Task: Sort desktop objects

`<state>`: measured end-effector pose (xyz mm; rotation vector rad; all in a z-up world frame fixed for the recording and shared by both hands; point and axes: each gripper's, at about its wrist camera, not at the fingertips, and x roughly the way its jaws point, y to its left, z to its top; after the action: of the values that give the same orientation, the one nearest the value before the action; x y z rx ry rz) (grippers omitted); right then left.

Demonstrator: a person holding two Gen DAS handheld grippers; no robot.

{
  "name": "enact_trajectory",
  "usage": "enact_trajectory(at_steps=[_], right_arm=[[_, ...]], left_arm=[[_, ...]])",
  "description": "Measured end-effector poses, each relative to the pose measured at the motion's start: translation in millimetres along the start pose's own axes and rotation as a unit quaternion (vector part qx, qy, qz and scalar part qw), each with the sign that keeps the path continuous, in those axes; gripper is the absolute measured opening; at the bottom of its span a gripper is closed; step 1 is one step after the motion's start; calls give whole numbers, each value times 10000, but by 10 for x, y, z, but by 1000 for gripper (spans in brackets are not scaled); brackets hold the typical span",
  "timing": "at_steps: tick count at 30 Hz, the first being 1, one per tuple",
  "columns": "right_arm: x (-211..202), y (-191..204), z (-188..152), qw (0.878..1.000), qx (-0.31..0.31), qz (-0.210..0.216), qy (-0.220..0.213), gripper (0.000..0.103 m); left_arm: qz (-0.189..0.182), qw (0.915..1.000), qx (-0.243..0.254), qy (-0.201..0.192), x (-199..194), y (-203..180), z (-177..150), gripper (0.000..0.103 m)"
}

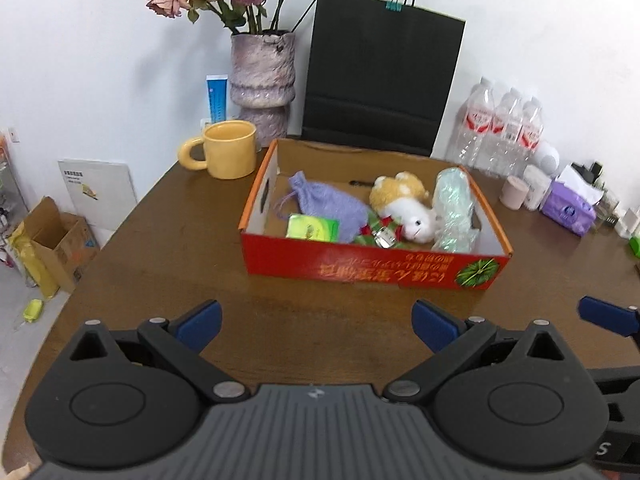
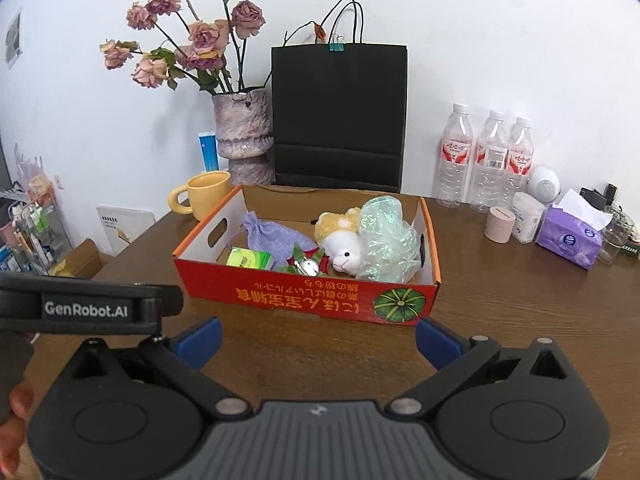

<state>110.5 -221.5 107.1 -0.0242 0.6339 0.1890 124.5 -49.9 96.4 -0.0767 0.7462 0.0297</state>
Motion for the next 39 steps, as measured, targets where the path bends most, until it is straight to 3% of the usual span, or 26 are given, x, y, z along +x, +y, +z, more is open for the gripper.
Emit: enact_trajectory(at_steps=[3,9,15,21,39], right_arm=[[-34,0,-10,9999,61,-15,83,103],[-64,-1,-40,9988,145,-57,465,103],[-162,-15,-22,9960,272,-101,848,103],[-291,76,-31,9953,65,-331,905,103],[-346,122,-76,9923,7,-168,1231,103]], left_arm=[[223,9997,101,23,-37,-15,-38,103],[287,9989,356,84,-168,-36,-94,103],[585,9962,618,-188,-400,-115,-137,103],[494,9961,722,-121,-546,-167,-140,103],[237,9967,769,-74,-674,-187,-247,103]])
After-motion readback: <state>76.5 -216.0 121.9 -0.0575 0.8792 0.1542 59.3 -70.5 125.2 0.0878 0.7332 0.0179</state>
